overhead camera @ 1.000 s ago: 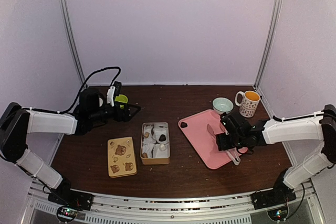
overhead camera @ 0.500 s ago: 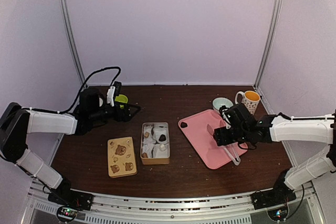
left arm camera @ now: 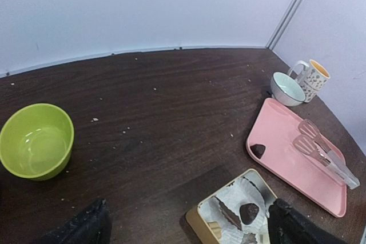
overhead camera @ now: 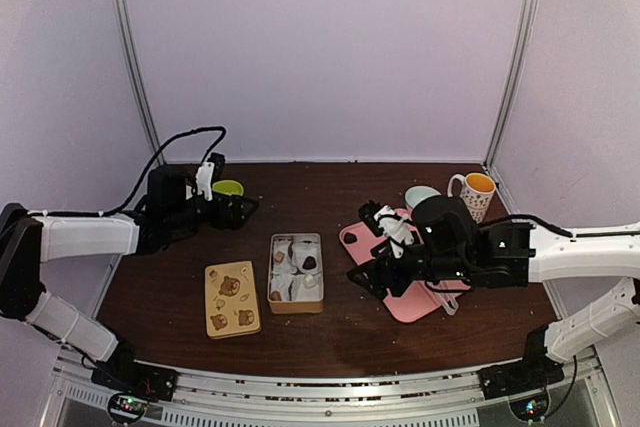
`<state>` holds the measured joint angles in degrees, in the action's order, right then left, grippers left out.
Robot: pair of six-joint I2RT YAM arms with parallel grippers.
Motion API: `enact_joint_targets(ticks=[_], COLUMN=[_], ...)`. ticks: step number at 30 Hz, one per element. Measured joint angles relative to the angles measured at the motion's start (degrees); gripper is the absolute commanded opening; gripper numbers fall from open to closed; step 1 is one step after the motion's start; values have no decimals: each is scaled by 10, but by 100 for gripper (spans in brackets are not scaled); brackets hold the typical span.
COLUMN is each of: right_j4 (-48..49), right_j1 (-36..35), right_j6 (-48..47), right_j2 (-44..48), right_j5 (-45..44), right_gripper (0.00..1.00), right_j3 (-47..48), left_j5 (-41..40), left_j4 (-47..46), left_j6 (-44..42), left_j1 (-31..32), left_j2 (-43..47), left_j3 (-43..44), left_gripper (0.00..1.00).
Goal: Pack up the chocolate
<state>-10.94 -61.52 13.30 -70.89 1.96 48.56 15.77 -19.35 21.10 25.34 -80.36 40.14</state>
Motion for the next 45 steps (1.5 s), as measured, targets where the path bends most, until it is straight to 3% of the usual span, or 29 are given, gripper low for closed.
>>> enact_joint_targets(ticks=[10,21,32,45], right_j4=[62,143,222,178], right_j1=[-70,-122,-127,-140], right_j6=[38,196,333,405], right_j2=[-101,-255,-343,-393], right_j5=[26,76,143,111], right_gripper=[68,63,63,63], right_j3=[19,115,137,186], left_j5=[-134,-193,-147,-95], left_j4=[122,334,402,405], left_j6=[9,43,61,49], left_j1=[0,-4,-51,-52], left_j2=[82,114,59,-24], left_j3=[6,19,34,56], left_gripper=[98,95,94,82])
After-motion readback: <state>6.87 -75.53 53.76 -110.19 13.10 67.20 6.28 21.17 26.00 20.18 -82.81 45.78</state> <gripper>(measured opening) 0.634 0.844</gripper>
